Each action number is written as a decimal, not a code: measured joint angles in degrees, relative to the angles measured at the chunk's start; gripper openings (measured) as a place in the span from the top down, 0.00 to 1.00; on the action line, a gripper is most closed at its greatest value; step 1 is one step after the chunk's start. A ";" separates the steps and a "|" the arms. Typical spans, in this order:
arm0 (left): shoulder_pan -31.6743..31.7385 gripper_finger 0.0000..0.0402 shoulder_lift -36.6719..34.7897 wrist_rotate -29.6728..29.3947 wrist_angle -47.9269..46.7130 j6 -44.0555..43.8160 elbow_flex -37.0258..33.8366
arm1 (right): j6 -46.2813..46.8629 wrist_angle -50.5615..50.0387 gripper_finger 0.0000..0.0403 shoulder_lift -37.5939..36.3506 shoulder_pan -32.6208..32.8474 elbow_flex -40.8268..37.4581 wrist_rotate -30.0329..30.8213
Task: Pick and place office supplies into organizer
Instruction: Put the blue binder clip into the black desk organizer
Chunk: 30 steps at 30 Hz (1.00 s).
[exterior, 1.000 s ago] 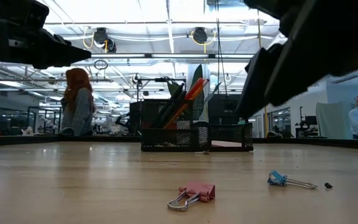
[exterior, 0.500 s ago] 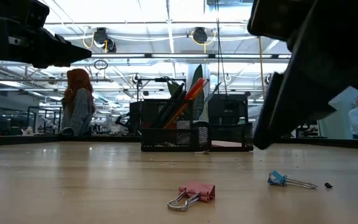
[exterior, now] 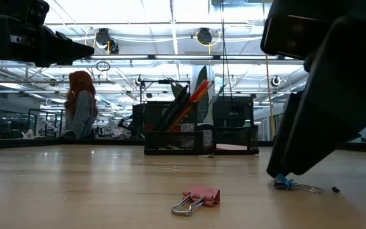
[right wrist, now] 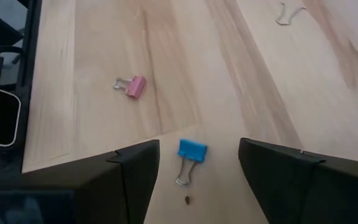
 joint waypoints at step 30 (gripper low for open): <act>0.00 0.90 0.01 -0.09 -0.07 0.77 0.00 | 4.82 -7.42 0.47 7.53 3.99 2.08 5.91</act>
